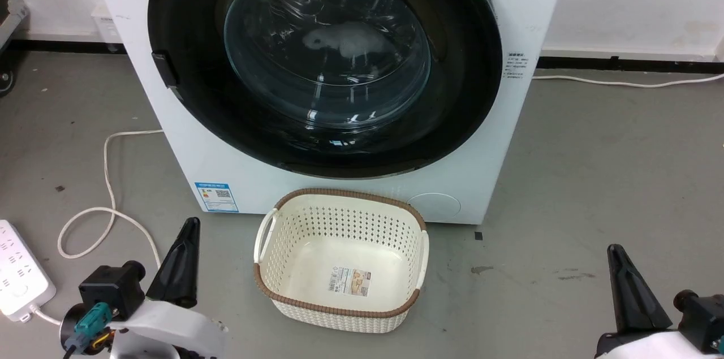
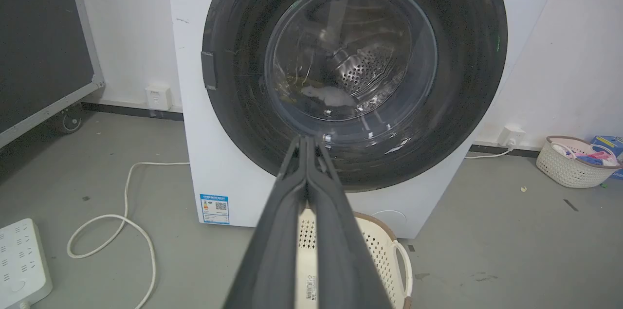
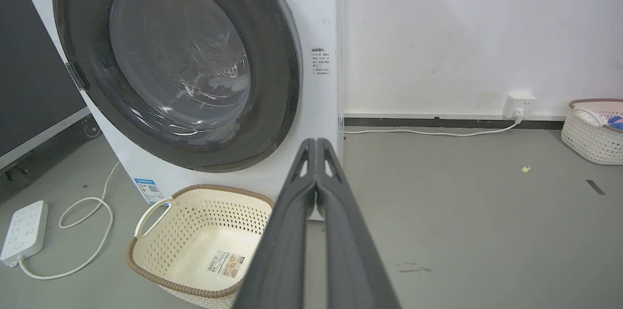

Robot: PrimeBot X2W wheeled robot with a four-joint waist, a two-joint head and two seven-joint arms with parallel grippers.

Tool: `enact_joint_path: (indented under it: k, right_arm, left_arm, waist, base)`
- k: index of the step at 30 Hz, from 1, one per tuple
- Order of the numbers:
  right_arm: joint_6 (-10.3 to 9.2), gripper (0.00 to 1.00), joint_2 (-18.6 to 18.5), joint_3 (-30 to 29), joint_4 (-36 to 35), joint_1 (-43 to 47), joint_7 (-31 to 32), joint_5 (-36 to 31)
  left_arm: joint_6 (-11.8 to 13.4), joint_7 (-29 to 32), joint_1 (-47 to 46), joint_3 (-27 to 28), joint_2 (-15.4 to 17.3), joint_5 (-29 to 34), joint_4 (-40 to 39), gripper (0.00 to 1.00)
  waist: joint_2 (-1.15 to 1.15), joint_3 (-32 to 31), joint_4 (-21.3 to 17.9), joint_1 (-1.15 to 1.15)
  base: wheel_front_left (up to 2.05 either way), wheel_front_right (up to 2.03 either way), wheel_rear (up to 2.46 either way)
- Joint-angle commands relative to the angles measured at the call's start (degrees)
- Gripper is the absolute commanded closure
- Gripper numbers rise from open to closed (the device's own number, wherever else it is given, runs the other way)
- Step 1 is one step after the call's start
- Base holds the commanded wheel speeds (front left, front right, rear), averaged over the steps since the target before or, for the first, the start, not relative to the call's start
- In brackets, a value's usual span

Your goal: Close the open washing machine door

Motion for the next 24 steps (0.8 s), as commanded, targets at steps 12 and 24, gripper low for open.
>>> enact_joint_path:
  k: [12,24]
  right_arm:
    - [-0.01,1.0,-0.02,0.68,0.54,-0.89,0.78,-1.04]
    - [-0.01,1.0,-0.03,1.25,0.89,-1.49,1.32,-1.77]
  left_arm:
    - [-0.99,1.19,0.41,1.9,-2.52,3.89,-0.07,1.0]
    - [-1.77,2.25,0.68,3.4,-4.55,7.09,-0.11,1.0]
  waist:
    - [0.0,0.04,0.51,0.0]
    - [0.0,0.08,0.99,0.0]
  base:
    - [0.0,0.0,0.0]
    - [0.0,0.0,0.0]
